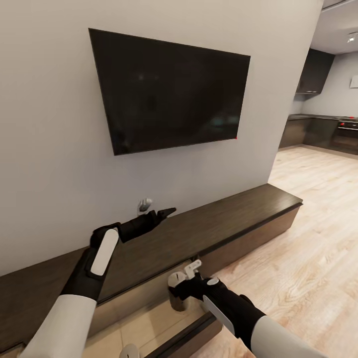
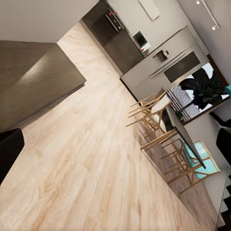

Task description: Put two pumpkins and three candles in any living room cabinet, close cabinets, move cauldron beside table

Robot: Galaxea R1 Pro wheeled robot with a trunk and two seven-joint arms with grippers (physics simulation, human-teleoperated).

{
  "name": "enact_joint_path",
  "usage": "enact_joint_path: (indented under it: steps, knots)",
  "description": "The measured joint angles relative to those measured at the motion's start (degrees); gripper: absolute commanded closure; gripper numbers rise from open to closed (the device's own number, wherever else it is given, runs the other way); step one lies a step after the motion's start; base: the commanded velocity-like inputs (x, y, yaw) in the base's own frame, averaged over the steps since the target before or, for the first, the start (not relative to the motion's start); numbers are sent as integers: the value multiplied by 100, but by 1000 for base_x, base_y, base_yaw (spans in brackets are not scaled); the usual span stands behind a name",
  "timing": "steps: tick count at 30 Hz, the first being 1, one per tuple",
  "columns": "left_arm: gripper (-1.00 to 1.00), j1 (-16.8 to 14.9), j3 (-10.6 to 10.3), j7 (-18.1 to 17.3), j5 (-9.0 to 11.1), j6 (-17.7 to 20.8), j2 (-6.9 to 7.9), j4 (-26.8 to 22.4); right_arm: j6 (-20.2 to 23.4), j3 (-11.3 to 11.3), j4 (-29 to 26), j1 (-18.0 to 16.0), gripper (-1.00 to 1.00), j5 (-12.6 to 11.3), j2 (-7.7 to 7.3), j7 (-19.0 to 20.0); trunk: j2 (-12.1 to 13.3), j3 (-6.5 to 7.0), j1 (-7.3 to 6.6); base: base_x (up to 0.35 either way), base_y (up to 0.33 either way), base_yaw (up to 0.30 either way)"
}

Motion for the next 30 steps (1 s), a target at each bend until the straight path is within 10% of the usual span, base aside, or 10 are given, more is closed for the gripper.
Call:
enact_joint_path:
  steps: [1, 5, 30]
  knots:
    - [-100, 2, 31, -17, 4, -2, 23, -3, -682, 12, 378, 6, 100, 45, 20, 68, 0, 0, 0, 0, 0, 0]
    - [-100, 2, 27, -19, 10, -2, 34, -26, -1085, -6, 404, 6, 100, 41, -17, 1, 0, 9, 0, 0, 0, 154]
    - [-100, 2, 31, -41, 10, -31, 3, -27, -1072, -19, 381, 7, 100, -29, 3, -52, 0, 128, 0, -24, -3, 250]
